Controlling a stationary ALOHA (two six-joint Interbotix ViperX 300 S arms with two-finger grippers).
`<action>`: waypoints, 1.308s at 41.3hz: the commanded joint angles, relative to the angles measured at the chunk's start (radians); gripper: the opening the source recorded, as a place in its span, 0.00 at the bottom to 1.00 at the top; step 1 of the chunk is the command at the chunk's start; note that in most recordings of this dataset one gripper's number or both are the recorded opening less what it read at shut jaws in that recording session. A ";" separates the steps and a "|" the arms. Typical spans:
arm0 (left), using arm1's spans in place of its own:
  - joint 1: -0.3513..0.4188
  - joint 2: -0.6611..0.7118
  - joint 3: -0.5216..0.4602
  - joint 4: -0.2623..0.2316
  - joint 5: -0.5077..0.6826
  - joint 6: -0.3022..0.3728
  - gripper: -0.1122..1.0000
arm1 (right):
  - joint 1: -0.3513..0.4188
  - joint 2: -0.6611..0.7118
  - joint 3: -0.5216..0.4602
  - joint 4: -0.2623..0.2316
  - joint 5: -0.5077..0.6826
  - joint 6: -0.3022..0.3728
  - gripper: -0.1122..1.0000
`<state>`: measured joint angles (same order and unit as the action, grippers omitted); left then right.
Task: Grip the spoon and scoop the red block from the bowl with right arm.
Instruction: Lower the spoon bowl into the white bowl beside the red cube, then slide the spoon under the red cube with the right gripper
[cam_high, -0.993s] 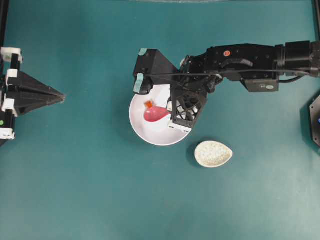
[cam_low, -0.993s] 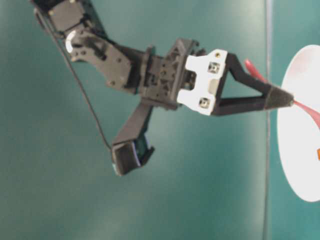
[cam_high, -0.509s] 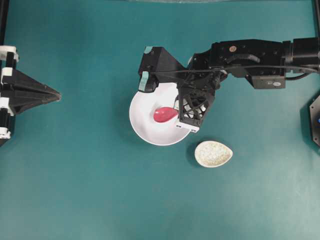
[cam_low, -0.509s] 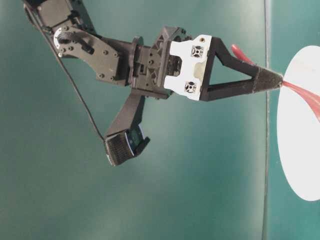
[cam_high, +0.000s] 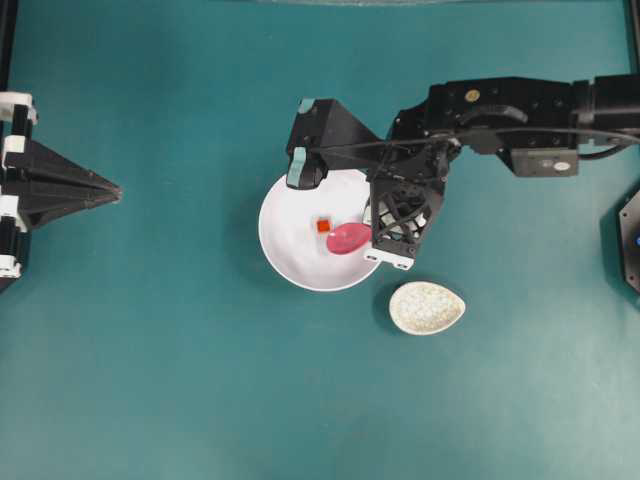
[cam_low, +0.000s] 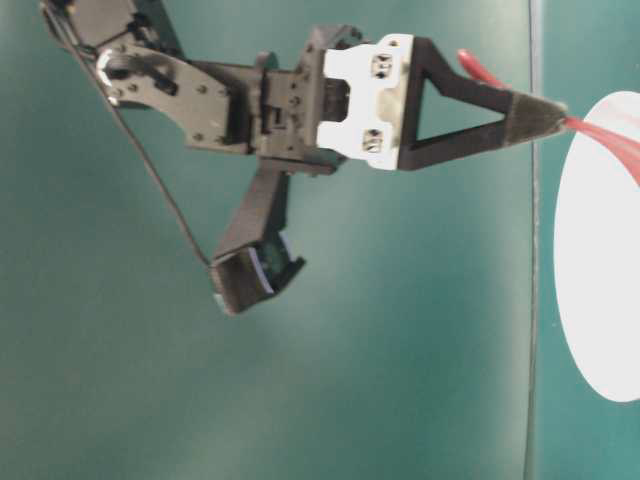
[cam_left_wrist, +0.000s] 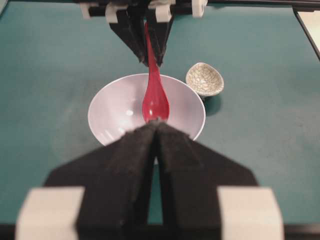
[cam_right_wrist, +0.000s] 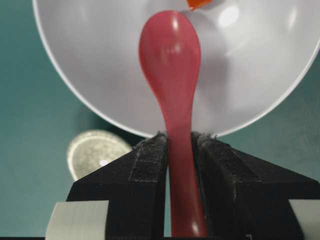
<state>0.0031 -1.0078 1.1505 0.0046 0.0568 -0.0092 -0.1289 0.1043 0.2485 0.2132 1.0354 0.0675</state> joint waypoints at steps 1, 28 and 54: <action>-0.002 0.006 -0.032 0.002 -0.005 -0.002 0.11 | 0.002 -0.037 -0.026 0.003 0.002 0.000 0.32; -0.002 0.006 -0.032 0.002 0.003 -0.002 0.11 | -0.032 -0.034 0.005 -0.014 0.017 -0.012 0.32; -0.003 0.008 -0.031 0.002 0.003 0.002 0.11 | -0.032 0.031 -0.023 -0.014 -0.054 -0.018 0.32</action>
<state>0.0031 -1.0063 1.1490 0.0046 0.0644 -0.0092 -0.1626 0.1442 0.2546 0.1979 0.9971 0.0506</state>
